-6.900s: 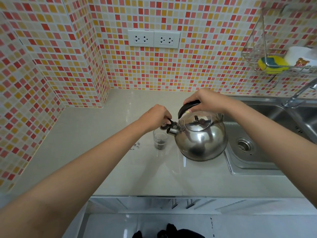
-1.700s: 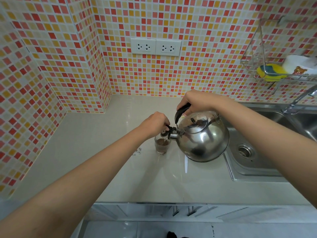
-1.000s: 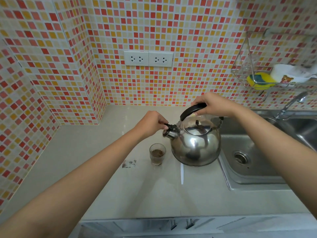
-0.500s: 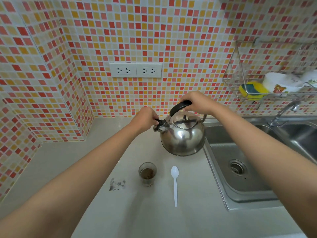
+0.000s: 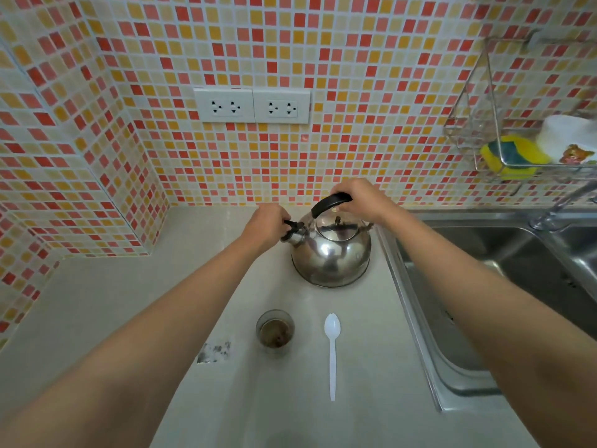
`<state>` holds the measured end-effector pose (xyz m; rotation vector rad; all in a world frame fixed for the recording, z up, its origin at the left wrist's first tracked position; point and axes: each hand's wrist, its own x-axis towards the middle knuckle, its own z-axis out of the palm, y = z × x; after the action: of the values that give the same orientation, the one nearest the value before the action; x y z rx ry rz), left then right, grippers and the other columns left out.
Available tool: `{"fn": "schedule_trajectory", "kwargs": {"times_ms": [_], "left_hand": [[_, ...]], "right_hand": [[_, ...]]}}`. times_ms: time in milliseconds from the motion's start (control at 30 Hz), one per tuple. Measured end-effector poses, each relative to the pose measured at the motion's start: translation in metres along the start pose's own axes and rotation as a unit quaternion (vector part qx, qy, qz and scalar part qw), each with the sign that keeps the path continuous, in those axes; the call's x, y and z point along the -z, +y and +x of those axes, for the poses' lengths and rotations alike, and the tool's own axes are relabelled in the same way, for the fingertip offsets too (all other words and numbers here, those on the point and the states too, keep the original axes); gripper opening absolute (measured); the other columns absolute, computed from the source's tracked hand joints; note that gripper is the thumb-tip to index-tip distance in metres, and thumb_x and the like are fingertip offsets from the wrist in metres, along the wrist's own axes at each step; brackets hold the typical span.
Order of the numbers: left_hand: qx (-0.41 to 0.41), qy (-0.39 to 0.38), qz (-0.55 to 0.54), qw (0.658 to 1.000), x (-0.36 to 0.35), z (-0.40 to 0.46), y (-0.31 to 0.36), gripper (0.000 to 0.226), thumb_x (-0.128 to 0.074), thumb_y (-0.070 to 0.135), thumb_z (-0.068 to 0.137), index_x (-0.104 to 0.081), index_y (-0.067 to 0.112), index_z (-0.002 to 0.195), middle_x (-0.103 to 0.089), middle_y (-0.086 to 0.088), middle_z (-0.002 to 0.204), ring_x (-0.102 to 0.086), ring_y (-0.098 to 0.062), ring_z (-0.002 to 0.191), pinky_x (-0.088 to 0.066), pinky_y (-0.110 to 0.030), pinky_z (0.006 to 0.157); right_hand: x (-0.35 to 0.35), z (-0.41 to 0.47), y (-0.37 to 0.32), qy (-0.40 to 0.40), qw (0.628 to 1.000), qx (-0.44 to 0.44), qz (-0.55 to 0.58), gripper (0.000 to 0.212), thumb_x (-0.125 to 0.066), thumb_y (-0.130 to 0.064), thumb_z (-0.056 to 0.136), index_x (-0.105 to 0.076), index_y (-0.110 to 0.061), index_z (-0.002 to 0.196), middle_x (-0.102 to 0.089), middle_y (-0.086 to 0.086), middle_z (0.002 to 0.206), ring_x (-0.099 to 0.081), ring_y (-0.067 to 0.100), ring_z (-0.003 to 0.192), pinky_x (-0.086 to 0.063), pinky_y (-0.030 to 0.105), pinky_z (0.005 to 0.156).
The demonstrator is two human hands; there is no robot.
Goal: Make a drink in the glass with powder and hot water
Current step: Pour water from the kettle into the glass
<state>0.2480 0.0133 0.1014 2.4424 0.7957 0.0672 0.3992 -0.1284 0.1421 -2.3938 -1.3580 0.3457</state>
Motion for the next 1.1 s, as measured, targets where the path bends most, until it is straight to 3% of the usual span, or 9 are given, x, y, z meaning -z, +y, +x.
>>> {"fn": "schedule_trajectory", "kwargs": {"times_ms": [100, 200, 267, 367, 567, 767, 1000, 1100], "left_hand": [[0.006, -0.009, 0.013, 1.000, -0.007, 0.006, -0.001, 0.018, -0.057, 0.007, 0.089, -0.073, 0.001, 0.096, -0.068, -0.022, 0.088, -0.054, -0.026, 0.072, -0.041, -0.029, 0.063], [0.016, -0.014, 0.023, 0.999, -0.014, 0.011, -0.003, 0.017, -0.058, 0.009, 0.089, -0.074, 0.003, 0.093, -0.064, -0.015, 0.078, -0.056, -0.026, 0.070, -0.041, -0.029, 0.062], [0.015, -0.010, 0.018, 1.000, -0.017, 0.015, -0.004, 0.018, -0.060, 0.009, 0.088, -0.073, 0.003, 0.099, -0.069, -0.016, 0.087, -0.063, -0.029, 0.080, -0.051, -0.032, 0.069], [0.015, 0.001, 0.004, 1.000, -0.019, 0.019, -0.005, 0.021, -0.061, 0.009, 0.087, -0.072, 0.003, 0.105, -0.071, -0.017, 0.098, -0.066, -0.031, 0.087, -0.057, -0.039, 0.083], [-0.002, -0.006, 0.005, 1.000, -0.022, 0.020, -0.004, 0.018, -0.059, 0.008, 0.087, -0.074, 0.002, 0.094, -0.070, -0.019, 0.089, -0.062, -0.029, 0.076, -0.049, -0.035, 0.066], [-0.005, -0.005, -0.010, 1.000, -0.025, 0.022, -0.005, 0.019, -0.058, 0.007, 0.087, -0.074, 0.002, 0.095, -0.069, -0.018, 0.087, -0.058, -0.025, 0.072, -0.044, -0.029, 0.063], [0.000, 0.010, -0.038, 0.999, -0.029, 0.023, -0.007, 0.030, -0.061, 0.008, 0.088, -0.067, 0.005, 0.117, -0.068, -0.016, 0.112, -0.063, -0.029, 0.099, -0.052, -0.033, 0.087], [0.000, 0.021, -0.078, 0.997, -0.022, 0.014, -0.011, 0.047, -0.068, 0.016, 0.086, -0.056, 0.011, 0.131, -0.062, -0.010, 0.125, -0.060, -0.026, 0.112, -0.047, -0.034, 0.098]], "right_hand": [[-0.006, 0.002, 0.007, -0.007, 1.000, -0.009, 0.001, 0.017, -0.061, 0.002, 0.084, -0.068, -0.009, 0.095, -0.067, 0.012, 0.093, -0.062, 0.029, 0.088, -0.051, 0.041, 0.080], [-0.011, 0.002, 0.011, -0.006, 1.000, -0.015, 0.004, 0.020, -0.059, 0.003, 0.084, -0.069, -0.008, 0.097, -0.067, 0.013, 0.094, -0.061, 0.029, 0.089, -0.050, 0.038, 0.078], [-0.012, 0.003, 0.012, -0.004, 1.000, -0.018, 0.008, 0.021, -0.059, 0.003, 0.084, -0.069, -0.009, 0.097, -0.067, 0.012, 0.093, -0.061, 0.029, 0.088, -0.049, 0.036, 0.075], [-0.011, 0.004, 0.015, -0.008, 1.000, -0.020, 0.009, 0.020, -0.059, 0.002, 0.085, -0.069, -0.009, 0.099, -0.067, 0.013, 0.095, -0.062, 0.029, 0.089, -0.051, 0.042, 0.081], [-0.011, 0.005, 0.021, -0.013, 0.999, -0.034, 0.007, 0.023, -0.056, 0.006, 0.085, -0.069, -0.006, 0.099, -0.067, 0.016, 0.096, -0.061, 0.033, 0.091, -0.049, 0.041, 0.079], [-0.013, 0.003, 0.027, -0.005, 0.999, -0.041, 0.019, 0.027, -0.057, 0.006, 0.084, -0.069, -0.007, 0.104, -0.067, 0.014, 0.101, -0.061, 0.031, 0.095, -0.048, 0.038, 0.082], [-0.015, 0.004, 0.032, 0.006, 0.998, -0.059, 0.032, 0.035, -0.063, 0.005, 0.082, -0.068, -0.012, 0.112, -0.068, 0.012, 0.109, -0.060, 0.029, 0.103, -0.042, 0.029, 0.081], [-0.010, 0.003, 0.032, -0.025, 0.996, -0.077, -0.034, 0.056, -0.070, -0.004, 0.081, -0.053, -0.017, 0.133, -0.055, 0.011, 0.133, -0.051, 0.030, 0.122, -0.041, 0.036, 0.097]]}}
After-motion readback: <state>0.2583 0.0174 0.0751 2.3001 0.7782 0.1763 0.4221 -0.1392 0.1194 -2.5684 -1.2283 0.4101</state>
